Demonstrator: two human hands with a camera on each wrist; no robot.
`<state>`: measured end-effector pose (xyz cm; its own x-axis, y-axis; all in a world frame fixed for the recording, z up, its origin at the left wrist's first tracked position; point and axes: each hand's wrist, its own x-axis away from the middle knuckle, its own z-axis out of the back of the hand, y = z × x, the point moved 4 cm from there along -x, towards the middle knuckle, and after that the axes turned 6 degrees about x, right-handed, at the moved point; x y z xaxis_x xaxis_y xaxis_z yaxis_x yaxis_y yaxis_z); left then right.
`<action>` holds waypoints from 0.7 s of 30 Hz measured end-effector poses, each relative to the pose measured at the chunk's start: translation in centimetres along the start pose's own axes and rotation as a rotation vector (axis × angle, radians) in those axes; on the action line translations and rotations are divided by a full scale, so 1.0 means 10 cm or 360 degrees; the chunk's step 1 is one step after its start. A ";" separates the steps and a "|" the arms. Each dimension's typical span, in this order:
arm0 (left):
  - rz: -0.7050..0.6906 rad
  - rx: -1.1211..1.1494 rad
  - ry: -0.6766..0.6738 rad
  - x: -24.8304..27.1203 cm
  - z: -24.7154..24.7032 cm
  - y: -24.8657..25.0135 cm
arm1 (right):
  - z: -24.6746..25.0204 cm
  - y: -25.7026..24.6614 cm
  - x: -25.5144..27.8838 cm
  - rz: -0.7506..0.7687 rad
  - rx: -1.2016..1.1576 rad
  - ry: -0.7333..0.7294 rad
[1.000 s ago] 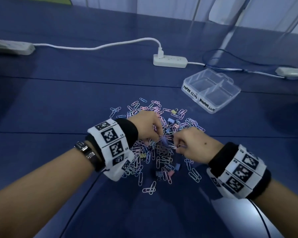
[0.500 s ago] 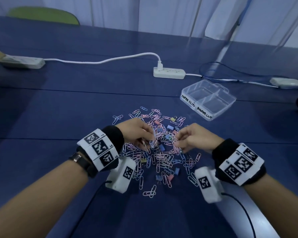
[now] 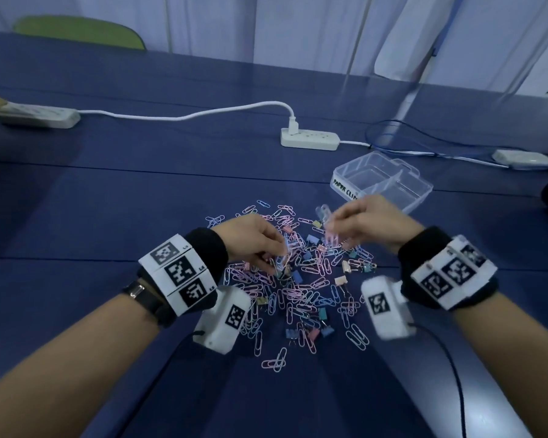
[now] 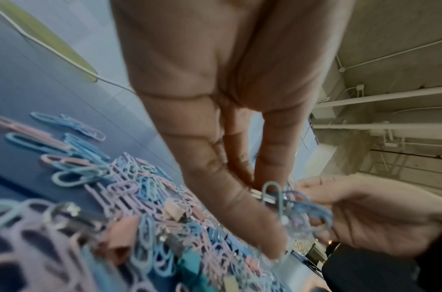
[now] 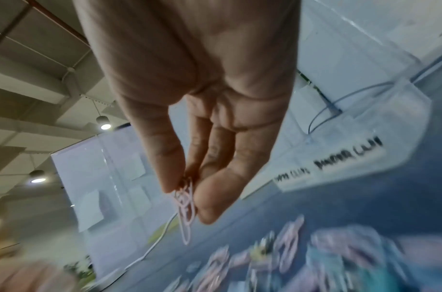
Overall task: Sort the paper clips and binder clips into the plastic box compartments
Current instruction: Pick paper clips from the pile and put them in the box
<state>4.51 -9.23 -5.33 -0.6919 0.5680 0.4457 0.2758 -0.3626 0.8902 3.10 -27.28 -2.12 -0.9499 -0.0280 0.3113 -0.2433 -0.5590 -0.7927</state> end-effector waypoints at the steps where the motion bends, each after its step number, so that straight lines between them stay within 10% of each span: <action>1: 0.0000 0.0027 0.0012 -0.01 0.02 0.01 | 0.12 -0.03 -0.08 0.0003 -0.0012 0.0096; 9: -0.0064 0.0218 0.0018 -0.15 0.14 0.14 | 0.91 0.07 -0.80 -0.0179 -0.0122 0.0768; 21: -0.0078 0.0332 0.0034 -0.33 0.15 0.32 | 0.98 0.23 -0.90 -0.0181 0.0483 0.0989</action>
<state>8.65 -11.15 -3.83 -0.7212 0.5649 0.4010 0.3720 -0.1726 0.9121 13.03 -36.47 -1.64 -0.8800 0.4727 -0.0456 -0.3681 -0.7396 -0.5635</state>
